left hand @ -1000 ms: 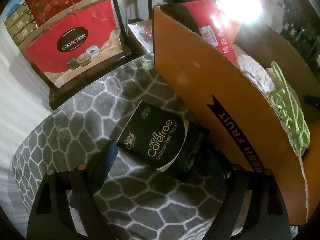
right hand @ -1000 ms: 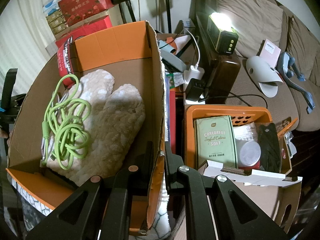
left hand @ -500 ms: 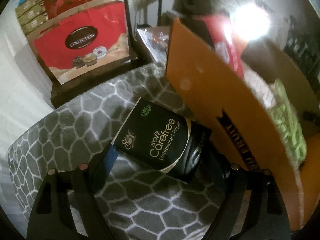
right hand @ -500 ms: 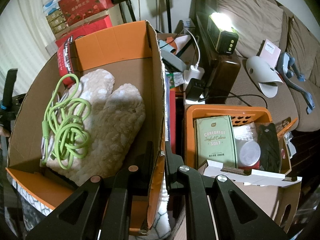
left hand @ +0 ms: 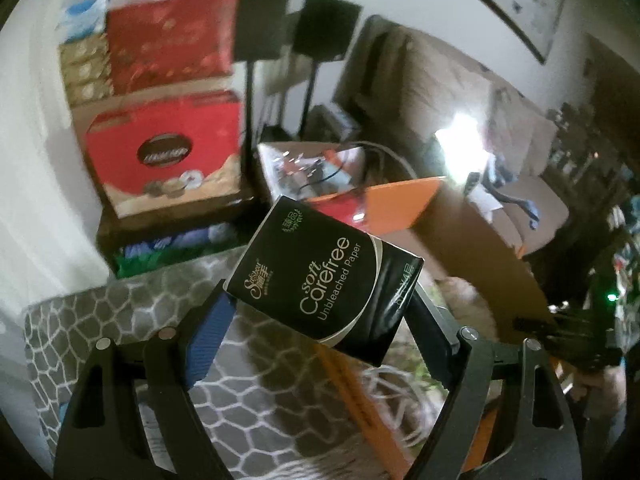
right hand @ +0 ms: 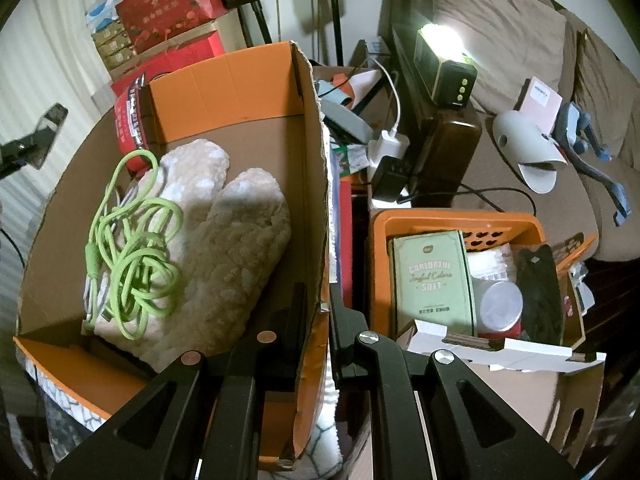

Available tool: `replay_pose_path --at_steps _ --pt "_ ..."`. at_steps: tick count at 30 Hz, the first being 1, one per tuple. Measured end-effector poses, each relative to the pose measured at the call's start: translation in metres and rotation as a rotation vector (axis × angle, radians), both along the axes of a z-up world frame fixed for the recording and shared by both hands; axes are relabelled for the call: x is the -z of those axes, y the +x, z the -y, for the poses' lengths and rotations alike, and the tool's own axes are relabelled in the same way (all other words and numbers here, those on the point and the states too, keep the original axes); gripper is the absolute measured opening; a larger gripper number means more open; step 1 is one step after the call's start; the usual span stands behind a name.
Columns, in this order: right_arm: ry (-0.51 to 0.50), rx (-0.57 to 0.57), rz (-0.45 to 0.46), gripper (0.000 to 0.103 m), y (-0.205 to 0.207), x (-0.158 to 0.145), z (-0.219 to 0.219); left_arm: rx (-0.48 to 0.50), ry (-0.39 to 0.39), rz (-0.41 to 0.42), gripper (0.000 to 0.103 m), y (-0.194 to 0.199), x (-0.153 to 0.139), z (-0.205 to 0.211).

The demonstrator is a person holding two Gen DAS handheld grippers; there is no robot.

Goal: Organize objects
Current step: 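Lift the tissue box with the left gripper and release it into the orange box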

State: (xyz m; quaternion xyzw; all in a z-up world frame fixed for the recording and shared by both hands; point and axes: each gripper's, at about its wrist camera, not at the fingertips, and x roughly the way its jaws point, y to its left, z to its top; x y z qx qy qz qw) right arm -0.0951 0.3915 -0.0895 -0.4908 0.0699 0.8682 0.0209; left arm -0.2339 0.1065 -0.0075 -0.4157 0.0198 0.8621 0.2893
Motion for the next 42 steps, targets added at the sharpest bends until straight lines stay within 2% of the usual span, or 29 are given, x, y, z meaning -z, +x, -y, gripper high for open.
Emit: replay_pose_path --at_steps 6,13,27,31,36,38,42 --pt "-0.004 0.002 0.001 0.009 -0.001 -0.001 0.000 0.044 0.012 0.003 0.082 0.016 -0.015 -0.034" --pt "-0.009 0.005 0.003 0.009 -0.002 -0.003 -0.001 0.083 0.029 0.048 0.082 0.036 -0.014 -0.082" --pt "-0.023 0.009 0.003 0.009 -0.002 -0.004 -0.002 0.167 -0.083 0.077 0.082 0.070 0.021 -0.162" --pt "-0.024 0.009 0.002 0.009 -0.001 -0.004 -0.002 0.176 -0.138 0.069 0.082 0.076 0.034 -0.177" --pt "-0.024 0.009 0.002 0.009 -0.001 -0.004 -0.002 0.196 -0.168 0.106 0.083 0.079 0.044 -0.189" --pt "-0.023 0.009 0.002 0.009 -0.001 -0.004 -0.002 0.199 -0.168 0.113 0.083 0.079 0.044 -0.188" --pt "-0.025 0.009 0.002 0.009 -0.001 -0.004 -0.002 0.203 -0.142 0.123 0.092 0.077 0.038 -0.184"
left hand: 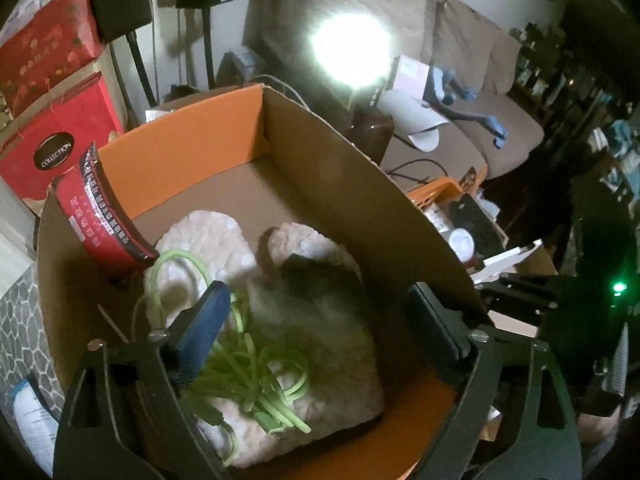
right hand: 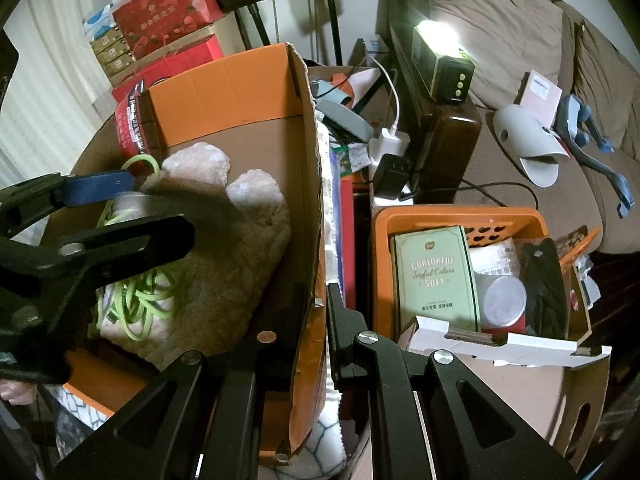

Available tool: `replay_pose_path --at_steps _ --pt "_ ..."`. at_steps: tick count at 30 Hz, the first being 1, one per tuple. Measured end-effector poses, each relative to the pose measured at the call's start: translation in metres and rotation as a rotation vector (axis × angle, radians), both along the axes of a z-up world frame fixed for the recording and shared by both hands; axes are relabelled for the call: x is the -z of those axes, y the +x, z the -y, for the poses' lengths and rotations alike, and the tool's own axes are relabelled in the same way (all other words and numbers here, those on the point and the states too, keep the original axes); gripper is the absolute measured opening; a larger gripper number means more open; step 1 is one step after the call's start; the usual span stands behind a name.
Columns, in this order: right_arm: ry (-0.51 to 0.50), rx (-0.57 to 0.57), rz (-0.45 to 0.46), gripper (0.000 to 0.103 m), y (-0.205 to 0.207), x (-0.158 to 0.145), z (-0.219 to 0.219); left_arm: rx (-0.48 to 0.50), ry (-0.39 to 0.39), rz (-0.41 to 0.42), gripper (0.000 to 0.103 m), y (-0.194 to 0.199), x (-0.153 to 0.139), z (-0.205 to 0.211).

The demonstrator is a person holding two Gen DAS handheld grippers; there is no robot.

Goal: Organize objects
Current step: 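Lift the tissue box with the left gripper and release it into the orange box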

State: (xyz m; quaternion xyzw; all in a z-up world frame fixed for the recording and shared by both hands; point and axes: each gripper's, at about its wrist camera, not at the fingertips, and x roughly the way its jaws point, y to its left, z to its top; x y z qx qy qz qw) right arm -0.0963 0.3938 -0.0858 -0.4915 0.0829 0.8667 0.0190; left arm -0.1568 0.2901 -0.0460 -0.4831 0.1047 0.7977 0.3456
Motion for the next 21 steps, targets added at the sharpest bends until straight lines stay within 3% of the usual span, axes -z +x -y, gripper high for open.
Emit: replay_pose_path --at_steps 6,11,21 --pt "0.000 0.000 0.000 0.009 0.001 0.000 0.000 -0.043 0.028 -0.026 0.093 -0.004 -0.020 0.024" --pt "0.001 -0.001 -0.001 0.009 0.001 0.000 0.000 -0.151 0.026 -0.128 0.093 -0.006 -0.045 0.071" --pt "-0.003 -0.001 -0.005 0.009 0.003 0.000 0.002 -0.405 0.084 -0.176 0.093 -0.023 -0.066 0.186"
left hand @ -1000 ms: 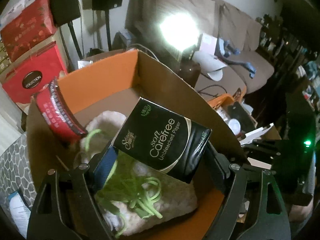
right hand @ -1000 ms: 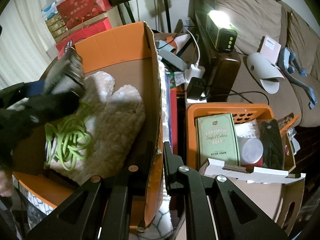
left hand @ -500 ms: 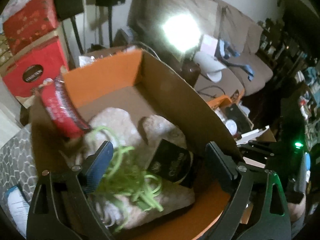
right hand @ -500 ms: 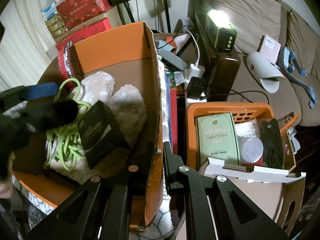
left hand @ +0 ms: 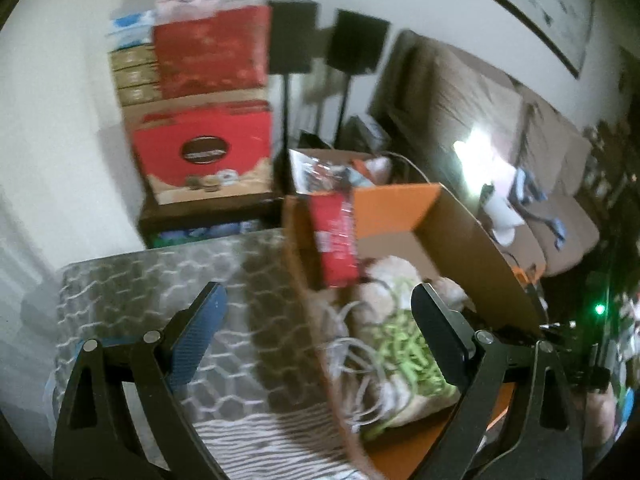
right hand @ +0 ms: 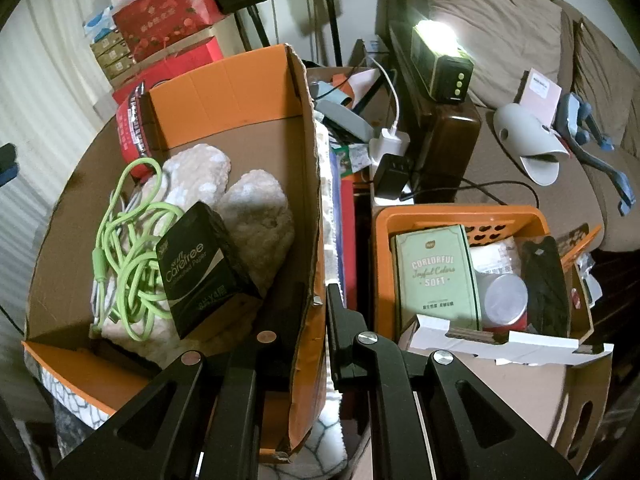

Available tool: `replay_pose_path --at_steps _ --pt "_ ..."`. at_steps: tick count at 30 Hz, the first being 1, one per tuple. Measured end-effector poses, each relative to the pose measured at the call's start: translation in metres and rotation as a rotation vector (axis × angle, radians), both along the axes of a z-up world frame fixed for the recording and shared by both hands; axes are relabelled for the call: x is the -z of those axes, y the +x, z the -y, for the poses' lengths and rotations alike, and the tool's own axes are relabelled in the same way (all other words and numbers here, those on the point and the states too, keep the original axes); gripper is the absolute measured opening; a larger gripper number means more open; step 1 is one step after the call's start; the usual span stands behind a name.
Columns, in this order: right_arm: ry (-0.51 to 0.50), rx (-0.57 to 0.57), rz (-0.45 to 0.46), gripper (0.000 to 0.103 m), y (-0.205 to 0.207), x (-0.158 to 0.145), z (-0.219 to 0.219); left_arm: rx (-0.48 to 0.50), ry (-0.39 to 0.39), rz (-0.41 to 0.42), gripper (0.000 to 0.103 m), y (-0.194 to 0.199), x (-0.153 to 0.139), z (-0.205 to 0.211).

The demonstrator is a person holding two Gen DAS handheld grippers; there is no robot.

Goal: Organize objects
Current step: 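Lift the tissue box with the left gripper and release it into the orange box, then move the left gripper to the white-and-blue plastic bag and grasp its edge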

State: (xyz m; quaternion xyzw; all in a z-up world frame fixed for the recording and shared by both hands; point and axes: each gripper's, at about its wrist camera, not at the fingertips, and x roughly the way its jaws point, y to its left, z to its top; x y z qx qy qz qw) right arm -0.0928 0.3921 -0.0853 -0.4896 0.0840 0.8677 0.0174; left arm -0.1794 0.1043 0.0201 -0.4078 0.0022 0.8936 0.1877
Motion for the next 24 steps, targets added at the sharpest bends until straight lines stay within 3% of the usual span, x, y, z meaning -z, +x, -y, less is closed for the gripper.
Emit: replay_pose_path --at_steps 4,9,15,24 --pt "0.002 0.000 0.001 0.009 -0.001 0.000 0.000 -0.062 -0.011 -0.014 0.093 0.001 -0.011 0.038" --pt "0.003 -0.001 0.001 0.009 -0.001 0.000 0.000 -0.160 -0.111 -0.044 0.093 0.008 -0.024 0.085" --pt "0.005 -0.001 0.001 0.009 0.000 0.000 0.001 -0.237 -0.151 -0.037 0.097 0.017 -0.029 0.148" --pt "0.009 -0.004 0.003 0.009 0.000 0.000 -0.001 -0.239 -0.138 0.095 0.098 0.022 0.007 0.222"
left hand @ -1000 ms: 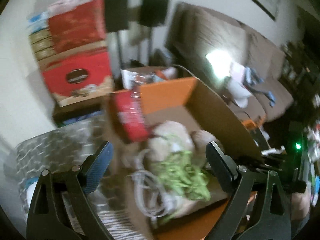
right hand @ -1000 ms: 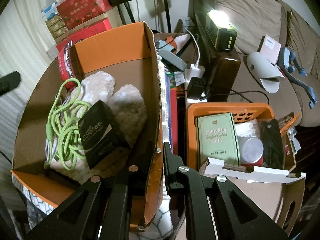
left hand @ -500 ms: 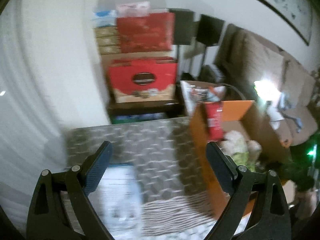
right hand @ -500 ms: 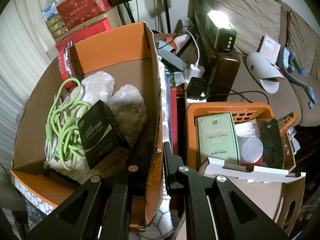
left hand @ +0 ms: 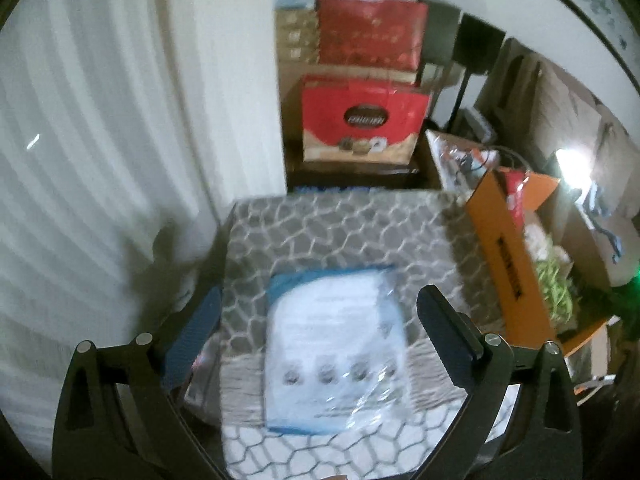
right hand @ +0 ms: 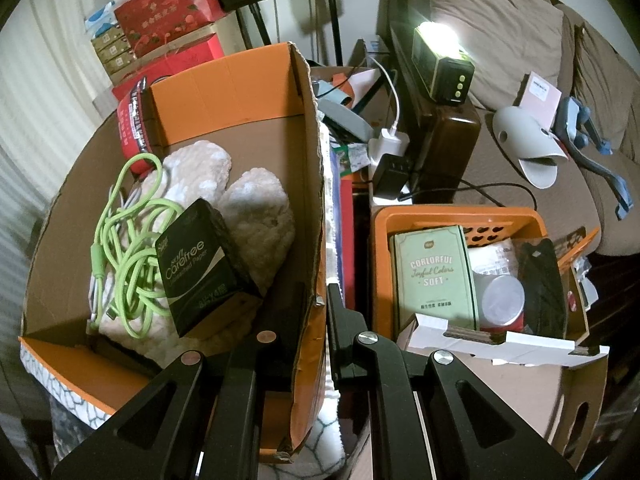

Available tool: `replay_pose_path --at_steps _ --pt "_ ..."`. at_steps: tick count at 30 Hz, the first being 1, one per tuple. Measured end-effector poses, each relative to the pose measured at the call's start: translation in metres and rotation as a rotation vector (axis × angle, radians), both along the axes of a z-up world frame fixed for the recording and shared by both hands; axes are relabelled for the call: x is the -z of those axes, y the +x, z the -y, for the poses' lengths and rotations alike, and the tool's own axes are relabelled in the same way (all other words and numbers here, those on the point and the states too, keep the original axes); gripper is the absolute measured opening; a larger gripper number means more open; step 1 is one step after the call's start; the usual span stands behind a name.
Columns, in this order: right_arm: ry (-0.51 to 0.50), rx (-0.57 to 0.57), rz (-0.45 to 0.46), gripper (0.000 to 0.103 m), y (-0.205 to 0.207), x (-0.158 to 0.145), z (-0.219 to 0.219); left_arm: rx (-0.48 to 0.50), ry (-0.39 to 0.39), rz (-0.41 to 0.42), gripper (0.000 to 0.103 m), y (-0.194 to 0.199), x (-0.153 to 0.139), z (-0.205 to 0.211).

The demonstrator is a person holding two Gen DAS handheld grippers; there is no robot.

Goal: Organize objects
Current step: 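Move the left gripper to the white-and-blue plastic bag and grasp its edge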

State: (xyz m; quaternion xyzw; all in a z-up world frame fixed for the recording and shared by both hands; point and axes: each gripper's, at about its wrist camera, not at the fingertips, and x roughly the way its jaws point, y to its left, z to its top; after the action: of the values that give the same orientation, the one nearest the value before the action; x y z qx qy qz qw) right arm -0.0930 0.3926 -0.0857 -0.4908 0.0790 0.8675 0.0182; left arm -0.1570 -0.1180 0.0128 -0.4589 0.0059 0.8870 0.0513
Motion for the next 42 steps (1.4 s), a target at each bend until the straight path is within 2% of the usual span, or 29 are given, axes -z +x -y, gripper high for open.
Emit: replay_pose_path --at_steps 5,8,10,18,23,30,34,38,42 --pt "0.012 -0.004 0.003 0.009 -0.002 -0.001 0.000 -0.003 0.033 0.079 0.098 0.002 0.032 0.027" --pt "0.020 -0.010 0.004 0.008 -0.002 -0.001 0.001 0.003 0.000 0.131 0.098 0.001 0.056 0.036" --pt "0.021 -0.013 0.004 0.007 -0.003 -0.001 0.000 0.002 0.007 0.165 0.098 0.001 0.070 0.043" --pt "0.039 -0.013 0.014 0.007 -0.005 0.000 0.002 -0.009 0.138 0.274 0.098 -0.004 0.114 0.059" --pt "0.035 -0.011 0.018 0.007 -0.006 0.000 0.002 -0.007 0.200 0.320 0.092 -0.011 0.132 0.060" --pt "0.037 -0.011 0.017 0.007 -0.007 0.000 0.002 -0.005 0.242 0.359 0.084 -0.016 0.150 0.061" --pt "0.040 -0.012 0.018 0.007 -0.007 0.000 0.002 -0.009 0.284 0.363 0.079 -0.015 0.154 0.065" --pt "0.037 -0.012 0.016 0.007 -0.007 0.001 0.002 -0.011 0.288 0.361 0.076 -0.014 0.153 0.065" --pt "0.039 -0.012 0.017 0.007 -0.007 0.000 0.002 0.000 0.319 0.370 0.075 -0.016 0.154 0.060"
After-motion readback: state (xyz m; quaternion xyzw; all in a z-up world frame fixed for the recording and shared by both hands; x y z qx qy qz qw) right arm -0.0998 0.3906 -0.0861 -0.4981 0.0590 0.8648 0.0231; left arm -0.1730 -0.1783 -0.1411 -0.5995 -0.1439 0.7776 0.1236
